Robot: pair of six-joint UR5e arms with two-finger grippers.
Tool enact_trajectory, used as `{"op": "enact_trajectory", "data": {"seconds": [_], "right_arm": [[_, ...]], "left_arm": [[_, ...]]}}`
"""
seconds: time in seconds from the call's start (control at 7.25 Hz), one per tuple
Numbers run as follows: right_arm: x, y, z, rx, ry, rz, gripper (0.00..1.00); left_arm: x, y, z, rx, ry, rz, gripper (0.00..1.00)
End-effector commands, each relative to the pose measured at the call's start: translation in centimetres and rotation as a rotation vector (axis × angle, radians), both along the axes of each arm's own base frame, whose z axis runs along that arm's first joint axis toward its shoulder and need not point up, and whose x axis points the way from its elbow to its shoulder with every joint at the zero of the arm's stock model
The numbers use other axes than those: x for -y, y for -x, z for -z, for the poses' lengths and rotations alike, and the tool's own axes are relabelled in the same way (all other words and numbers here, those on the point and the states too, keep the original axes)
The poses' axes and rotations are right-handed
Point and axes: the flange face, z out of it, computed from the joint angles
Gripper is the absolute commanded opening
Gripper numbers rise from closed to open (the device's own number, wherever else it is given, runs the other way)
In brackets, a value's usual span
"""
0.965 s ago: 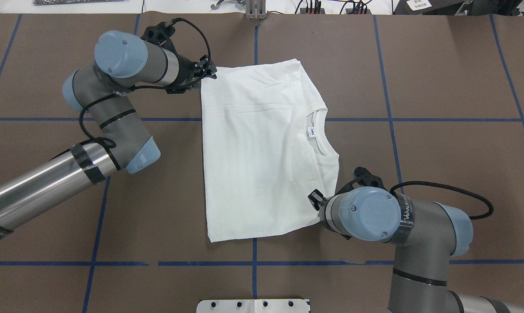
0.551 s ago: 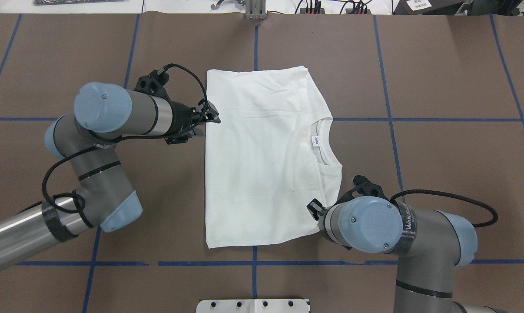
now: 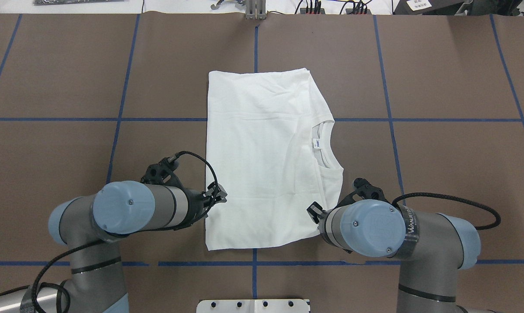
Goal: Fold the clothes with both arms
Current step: 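Move the left gripper to the shirt corner nearest the robot beside the right gripper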
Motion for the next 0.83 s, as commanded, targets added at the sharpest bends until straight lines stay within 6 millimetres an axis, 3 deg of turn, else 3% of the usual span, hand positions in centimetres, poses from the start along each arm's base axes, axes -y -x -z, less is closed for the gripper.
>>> {"op": "enact_trajectory", "data": {"seconds": [0.0,0.41,0.69], "right_arm": [[-0.1,-0.1,0.4,0.007,-0.003,0.002,0.0],[-0.1,-0.1,0.6,0.012,-0.004,0.002,0.0],[-0.1,-0.1,0.7,0.015,-0.004,0.003,0.0]], "left_arm": [[-3.5,-1.3,-0.4,0.066,0.038,-0.021,0.66],[-3.8,-1.1,-0.2,0.093,0.046,-0.028,0.66],[-5.3,-1.8,-0.4,0.098,0.063,-0.044,0.56]]}}
